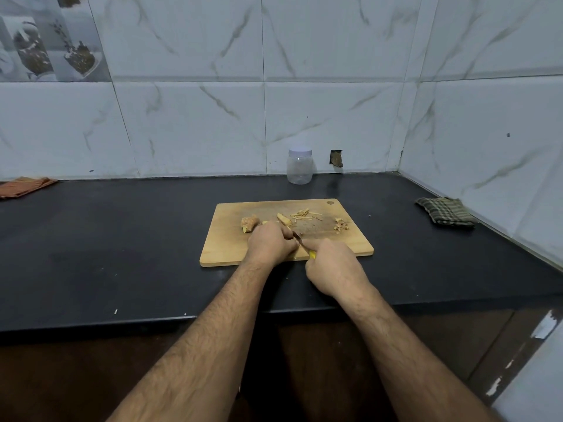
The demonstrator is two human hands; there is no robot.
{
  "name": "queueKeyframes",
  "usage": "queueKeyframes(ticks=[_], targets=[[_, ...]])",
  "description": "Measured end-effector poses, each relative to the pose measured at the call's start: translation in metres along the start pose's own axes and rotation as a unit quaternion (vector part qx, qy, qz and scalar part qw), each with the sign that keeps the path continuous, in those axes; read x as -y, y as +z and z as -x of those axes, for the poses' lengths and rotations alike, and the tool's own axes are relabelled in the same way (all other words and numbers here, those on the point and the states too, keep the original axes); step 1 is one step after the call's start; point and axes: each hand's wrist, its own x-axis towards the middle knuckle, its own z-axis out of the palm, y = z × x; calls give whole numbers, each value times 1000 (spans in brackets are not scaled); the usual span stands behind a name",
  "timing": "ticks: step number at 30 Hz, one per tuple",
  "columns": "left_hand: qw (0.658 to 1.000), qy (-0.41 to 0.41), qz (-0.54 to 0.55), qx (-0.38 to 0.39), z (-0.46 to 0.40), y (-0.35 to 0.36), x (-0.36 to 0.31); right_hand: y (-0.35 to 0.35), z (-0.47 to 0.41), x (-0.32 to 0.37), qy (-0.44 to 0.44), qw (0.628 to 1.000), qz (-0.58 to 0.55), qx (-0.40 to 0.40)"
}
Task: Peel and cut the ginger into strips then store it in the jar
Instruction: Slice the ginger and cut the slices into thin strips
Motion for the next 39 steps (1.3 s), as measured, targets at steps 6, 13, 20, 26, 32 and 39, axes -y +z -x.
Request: queueKeyframes(ticks=[6,13,20,26,32,39], targets=[[998,24,-51,10,1,-3,-2,3,-2,3,6,1000,27,4],[993,61,-98,-12,7,-2,-2,1,-8,6,-2,1000,23,18],[991,63,-117,-16,9,-2,0,-1,5,-9,14,999,28,24],[993,60,-98,-39,9,3,4,-2,17,-16,26,999,24,8],[993,60,-80,-57,9,6,6,-2,17,-17,29,999,16,3],[993,71,-71,-69,10,8,9,-1,11,-16,23,1000,4,3]])
